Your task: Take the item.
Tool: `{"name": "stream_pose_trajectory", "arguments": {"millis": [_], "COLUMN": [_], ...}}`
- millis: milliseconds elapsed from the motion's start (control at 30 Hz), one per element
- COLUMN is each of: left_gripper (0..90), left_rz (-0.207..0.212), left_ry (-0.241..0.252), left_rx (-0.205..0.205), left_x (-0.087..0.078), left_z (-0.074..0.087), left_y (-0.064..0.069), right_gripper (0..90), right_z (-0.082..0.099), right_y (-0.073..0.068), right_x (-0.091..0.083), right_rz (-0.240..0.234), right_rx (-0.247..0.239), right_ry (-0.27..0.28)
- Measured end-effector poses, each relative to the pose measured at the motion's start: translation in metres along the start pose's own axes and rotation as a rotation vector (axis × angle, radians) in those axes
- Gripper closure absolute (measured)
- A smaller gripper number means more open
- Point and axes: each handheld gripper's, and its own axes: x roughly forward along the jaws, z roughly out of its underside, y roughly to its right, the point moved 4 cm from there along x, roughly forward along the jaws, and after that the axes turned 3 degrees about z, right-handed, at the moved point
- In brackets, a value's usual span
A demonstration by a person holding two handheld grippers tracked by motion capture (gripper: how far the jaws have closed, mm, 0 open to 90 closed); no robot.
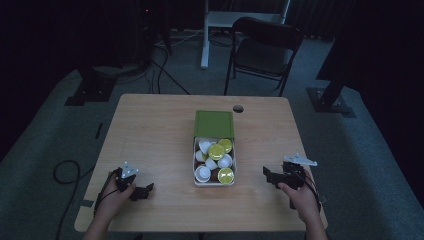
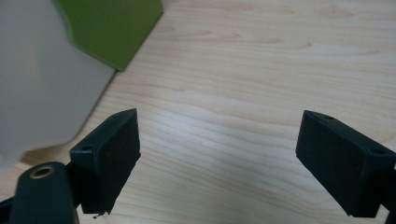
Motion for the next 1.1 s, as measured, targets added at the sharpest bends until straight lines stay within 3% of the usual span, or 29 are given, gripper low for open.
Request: {"name": "stream_pose_trajectory", "arguments": {"millis": [233,400,700,1100], "left_gripper": [0.0,0.0,0.0,0.0], "left_rz": [0.0,0.0,0.0,-0.001], "left_ry": [-0.001,0.0,0.0,0.002], "left_rx": [0.0,-0.001,0.0,-0.001], "left_x": [0.0,0.0,0.0,0.0], "left_z": [0.0,0.0,0.0,0.0], "left_y": [0.0,0.0,0.0,0.0], "right_gripper": [13.4,13.4,13.5,14.4], "right_z": [-0.015,-0.024,-0.044,-0.066], "right_y": [-0.017,-0.03,-0.068,-0.102], "right_x": [-0.008,-0.01,-0.007,-0.003], "right_rz": [-0.006,-0.031,-0.093,-0.152], "right_rx": [-0.035,-0.05,-0.116,-0.189], "right_ry": [0.022,0.041,0.073,0.1]}}
